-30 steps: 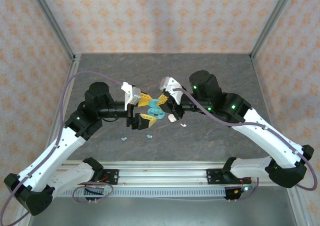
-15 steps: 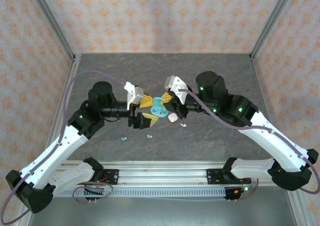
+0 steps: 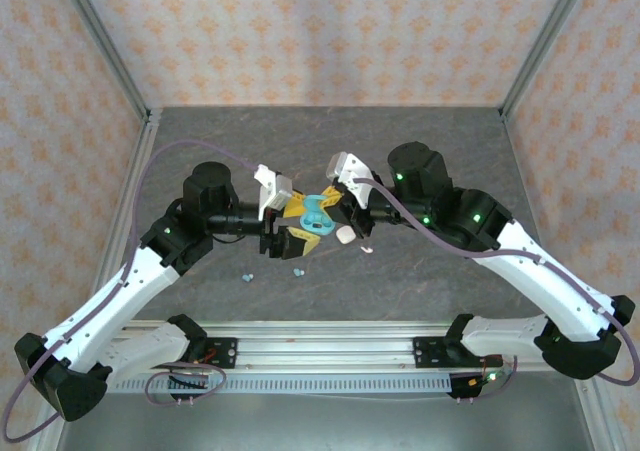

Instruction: Insert the wireless bluetooth earbuds into the charging case

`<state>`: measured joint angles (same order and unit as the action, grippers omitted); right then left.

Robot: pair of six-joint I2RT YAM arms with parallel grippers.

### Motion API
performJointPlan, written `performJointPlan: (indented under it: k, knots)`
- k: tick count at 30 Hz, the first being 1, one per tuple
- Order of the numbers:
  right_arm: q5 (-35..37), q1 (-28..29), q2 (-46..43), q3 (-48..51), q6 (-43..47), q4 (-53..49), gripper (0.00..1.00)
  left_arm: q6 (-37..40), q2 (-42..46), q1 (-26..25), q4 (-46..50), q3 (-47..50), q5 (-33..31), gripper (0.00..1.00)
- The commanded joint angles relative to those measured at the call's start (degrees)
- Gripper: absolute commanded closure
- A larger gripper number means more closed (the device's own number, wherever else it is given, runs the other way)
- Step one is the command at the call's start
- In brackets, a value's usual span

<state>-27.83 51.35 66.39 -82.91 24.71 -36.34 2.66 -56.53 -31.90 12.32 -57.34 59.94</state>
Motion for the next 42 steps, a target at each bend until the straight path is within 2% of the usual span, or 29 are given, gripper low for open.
performJointPlan:
  k: [1,7,13,22,25,31,34,39,42]
  knots:
    - [-0.1,0.4,-0.5,0.9,1.0,1.9,1.0,0.7,0.6,-0.6,-1.7,-2.2,1.1,0.24]
    - [0.2,0.4,-0.7,1.3,1.2,1.8,1.0,0.2,0.5,-0.6,-1.6,-2.2,1.4,0.26]
    - [-0.1,0.4,-0.6,1.0,0.7,2.2,1.0,0.6,-0.2,-0.8,-0.7,-2.2,2.0,0.36]
    - [-1.1,0.4,-1.2,1.6,0.3,2.3,1.0,2.0,-0.1,-0.8,1.9,-3.0,2.2,0.66]
    - [-1.1,0.4,-1.4,1.9,0.2,2.5,1.0,2.2,-0.4,-0.9,2.6,-3.3,3.0,0.74]
    - [-1.3,0.4,-1.5,2.0,-1.1,3.1,0.82,2.6,0.1,-0.8,3.5,-3.4,2.2,0.77]
    - [-1.5,0.4,-1.6,1.6,-2.9,3.8,0.74,2.2,0.0,-0.9,5.5,-3.7,-0.3,0.8]
    - [-2.0,0.4,-1.8,0.1,-9.1,5.3,0.66,1.5,0.3,-0.4,9.9,-3.4,-6.4,0.83]
    - [0.1,0.4,-1.8,-0.5,-15.6,5.9,0.55,-0.3,1.4,0.8,10.8,-1.9,-8.8,0.83]
